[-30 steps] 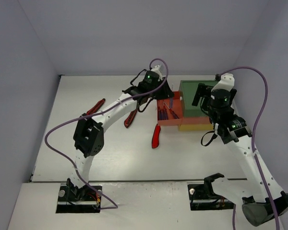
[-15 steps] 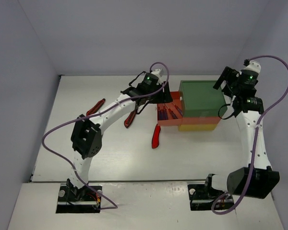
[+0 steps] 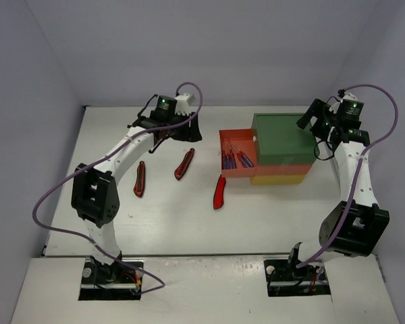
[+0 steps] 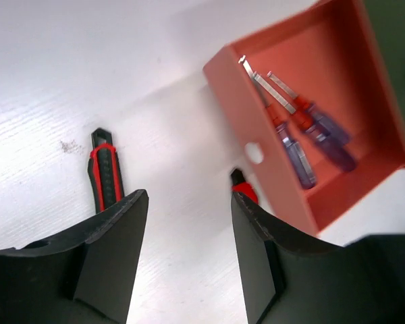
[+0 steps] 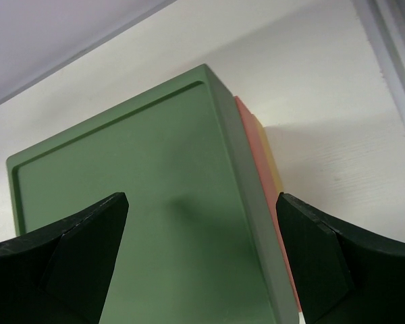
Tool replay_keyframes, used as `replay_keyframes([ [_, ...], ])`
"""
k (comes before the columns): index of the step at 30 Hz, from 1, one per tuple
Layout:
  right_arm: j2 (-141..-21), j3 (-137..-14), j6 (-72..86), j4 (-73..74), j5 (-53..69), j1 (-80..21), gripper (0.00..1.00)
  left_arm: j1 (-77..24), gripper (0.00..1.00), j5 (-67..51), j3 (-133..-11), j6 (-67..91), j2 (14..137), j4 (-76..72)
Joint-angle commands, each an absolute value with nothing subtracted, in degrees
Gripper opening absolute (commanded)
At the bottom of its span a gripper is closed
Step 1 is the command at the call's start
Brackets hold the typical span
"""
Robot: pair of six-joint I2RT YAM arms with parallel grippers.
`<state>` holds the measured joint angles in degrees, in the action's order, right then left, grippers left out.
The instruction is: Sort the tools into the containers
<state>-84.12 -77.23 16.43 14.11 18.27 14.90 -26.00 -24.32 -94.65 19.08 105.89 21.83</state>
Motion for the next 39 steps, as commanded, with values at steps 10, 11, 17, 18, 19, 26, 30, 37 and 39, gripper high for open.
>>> replay_keyframes([
  [10,-83.7,-76.5,16.8,10.8,24.7,15.6,0.88,-31.0,0.49,-30.6,-100.0,3.0,114.8,18.3],
  [11,-83.7,-76.3,16.9,10.8,24.9,15.6,0.88,-31.5,0.49,-30.7,-100.5,2.8,115.3,17.6],
  [17,-83.8,-74.6,17.1,10.5,25.7,15.6,0.88,-33.2,0.48,-32.5,-100.9,5.2,117.5,7.9],
  [18,-83.9,-74.3,17.3,10.5,25.8,15.6,0.88,-33.4,0.48,-33.3,-100.4,6.0,117.7,5.5],
  [19,-84.0,-74.1,17.4,10.5,25.9,15.6,0.87,-33.7,0.48,-33.9,-100.4,6.9,118.0,3.4],
  [26,-84.1,-73.7,18.1,10.5,26.6,15.6,0.87,-37.6,0.46,-35.4,-105.6,11.6,123.9,-4.9],
  [30,-84.3,-73.5,18.3,10.4,26.9,15.6,0.87,-39.7,0.46,-35.6,-112.5,15.6,128.2,-7.0],
  [37,-84.5,-72.0,17.7,10.1,27.5,15.5,0.86,-42.8,0.46,-33.6,-118.9,20.0,132.9,-11.3],
  [39,-84.5,-71.9,17.5,10.0,27.7,15.5,0.86,-43.4,0.46,-33.5,-119.3,20.8,133.1,-11.6],
])
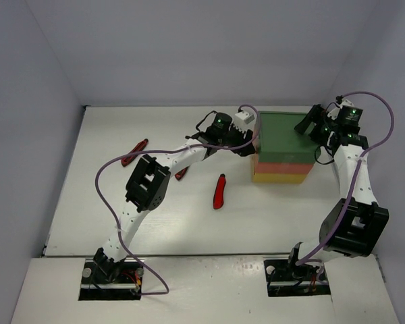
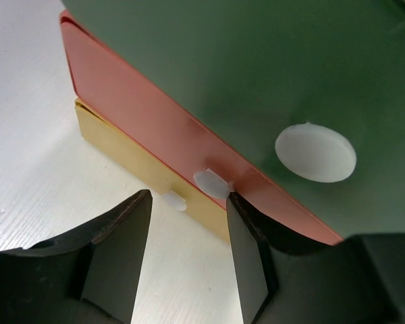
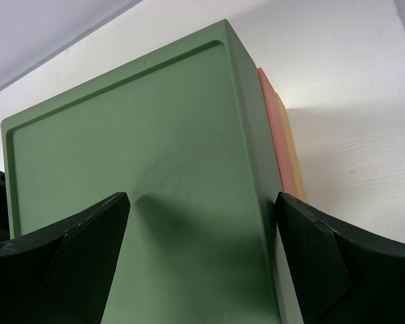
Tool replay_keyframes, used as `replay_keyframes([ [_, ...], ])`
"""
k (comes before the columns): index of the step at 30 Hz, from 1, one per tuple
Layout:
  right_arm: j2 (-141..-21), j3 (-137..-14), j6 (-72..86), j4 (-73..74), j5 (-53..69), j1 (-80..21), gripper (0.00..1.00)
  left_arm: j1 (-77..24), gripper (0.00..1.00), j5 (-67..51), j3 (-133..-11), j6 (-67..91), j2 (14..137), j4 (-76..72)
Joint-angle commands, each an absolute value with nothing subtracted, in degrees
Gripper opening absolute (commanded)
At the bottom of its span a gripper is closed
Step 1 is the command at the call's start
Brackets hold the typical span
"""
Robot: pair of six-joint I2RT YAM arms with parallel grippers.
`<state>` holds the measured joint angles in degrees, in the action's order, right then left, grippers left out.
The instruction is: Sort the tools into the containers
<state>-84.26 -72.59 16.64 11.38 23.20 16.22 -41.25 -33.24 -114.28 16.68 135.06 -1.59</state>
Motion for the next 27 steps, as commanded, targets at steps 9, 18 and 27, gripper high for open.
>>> replay_keyframes([
  [9,-84.2,-72.1,17.1,9.9,27.9,15.3,0.84,-38.3,0.51,-28.3,-104.5,28.4,120.1,-15.7],
  [18,-83.6,-71.6,16.8,9.9,28.6,14.6,0.82,-32.2,0.54,-46.7,-99.3,16.4,115.3,-16.3],
  [27,-83.2,-71.3,14.9,9.9,29.7,11.6,0.77,-32.2,0.54,-55.8,-102.7,5.2,117.1,-16.3],
])
